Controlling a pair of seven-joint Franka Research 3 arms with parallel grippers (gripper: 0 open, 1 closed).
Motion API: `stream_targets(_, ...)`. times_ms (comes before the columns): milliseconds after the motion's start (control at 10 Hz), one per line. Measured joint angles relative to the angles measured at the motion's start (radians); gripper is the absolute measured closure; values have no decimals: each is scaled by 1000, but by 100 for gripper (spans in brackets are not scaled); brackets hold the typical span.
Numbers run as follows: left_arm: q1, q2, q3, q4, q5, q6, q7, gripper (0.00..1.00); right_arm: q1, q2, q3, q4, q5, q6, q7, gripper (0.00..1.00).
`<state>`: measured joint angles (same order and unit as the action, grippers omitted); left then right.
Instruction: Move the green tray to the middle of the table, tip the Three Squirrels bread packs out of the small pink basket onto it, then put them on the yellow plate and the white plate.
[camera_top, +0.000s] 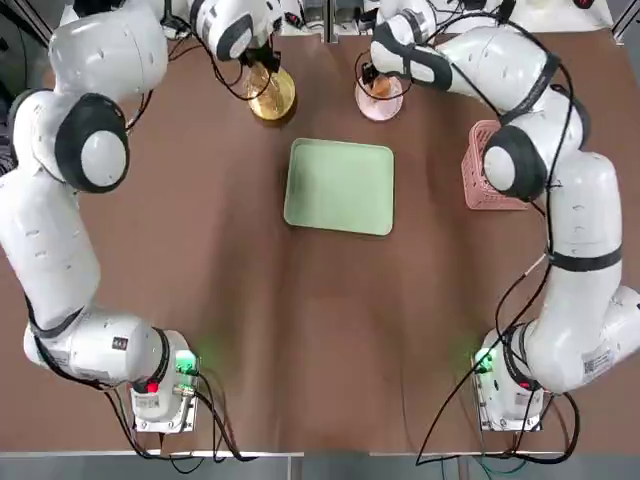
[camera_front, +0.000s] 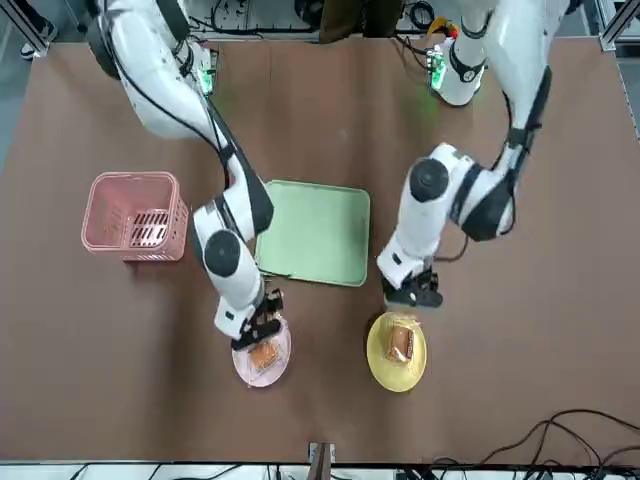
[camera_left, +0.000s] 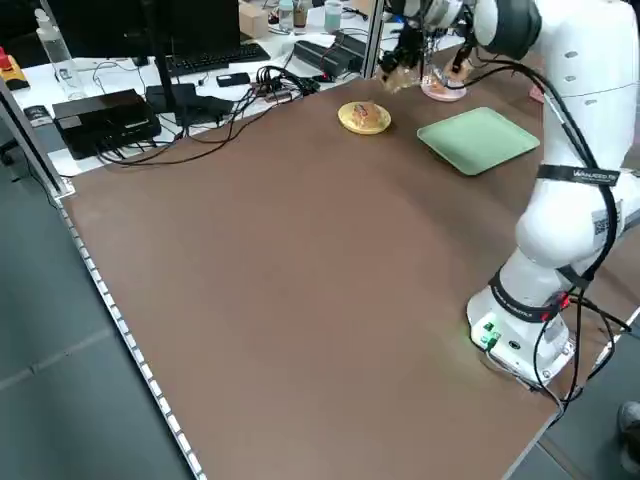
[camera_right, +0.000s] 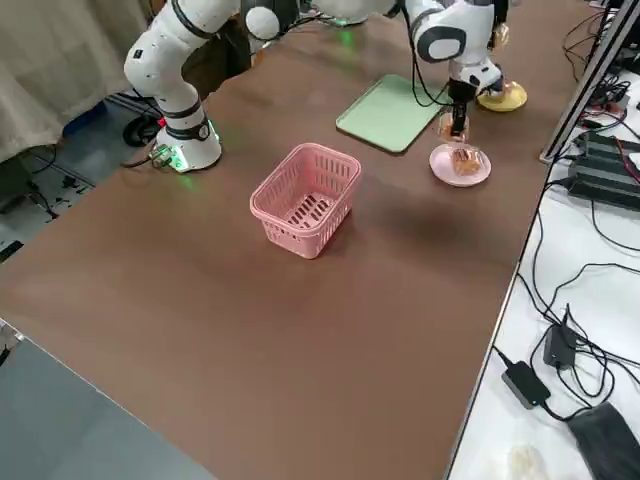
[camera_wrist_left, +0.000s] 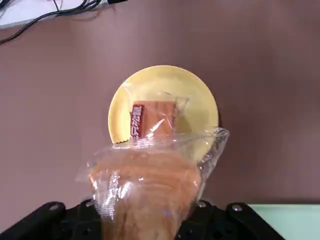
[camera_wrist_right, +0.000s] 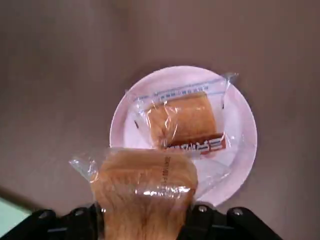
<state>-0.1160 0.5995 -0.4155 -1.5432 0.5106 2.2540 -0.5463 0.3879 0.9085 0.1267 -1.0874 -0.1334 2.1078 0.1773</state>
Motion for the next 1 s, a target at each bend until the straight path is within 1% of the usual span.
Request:
stream_targets(100, 3, 57, 1, 39, 0, 3, 35, 53, -5, 17, -2, 42, 0, -16, -28, 50)
stream_targets(200, -8, 125, 7, 94, 0, 4, 50, 53, -16, 22, -2, 68, 0, -26, -45, 50)
stream_targets(300, -26, 179, 29, 139, 0, 6, 64, 53, -26, 29, -2, 89, 0, -31, -53, 50)
stream_targets(400, -38, 207, 49, 163, 0, 16, 77, 53, -33, 45, -1, 118, 0, -31, -63, 50)
stream_targets(500, -42, 218, 62, 174, 0, 33, 79, 53, -37, 69, -1, 151, 0, -31, -77, 50)
stream_targets(700, -44, 238, 86, 176, 0, 96, 80, 53, -37, 118, 0, 212, 0, -4, -89, 50)
stream_targets(900, -45, 282, 104, 179, 0, 183, 80, 53, -44, 151, 1, 236, 8, 48, -98, 50)
stream_targets(1000, -49, 289, 112, 179, 0, 207, 80, 53, -51, 160, 3, 241, 14, 71, -130, 50)
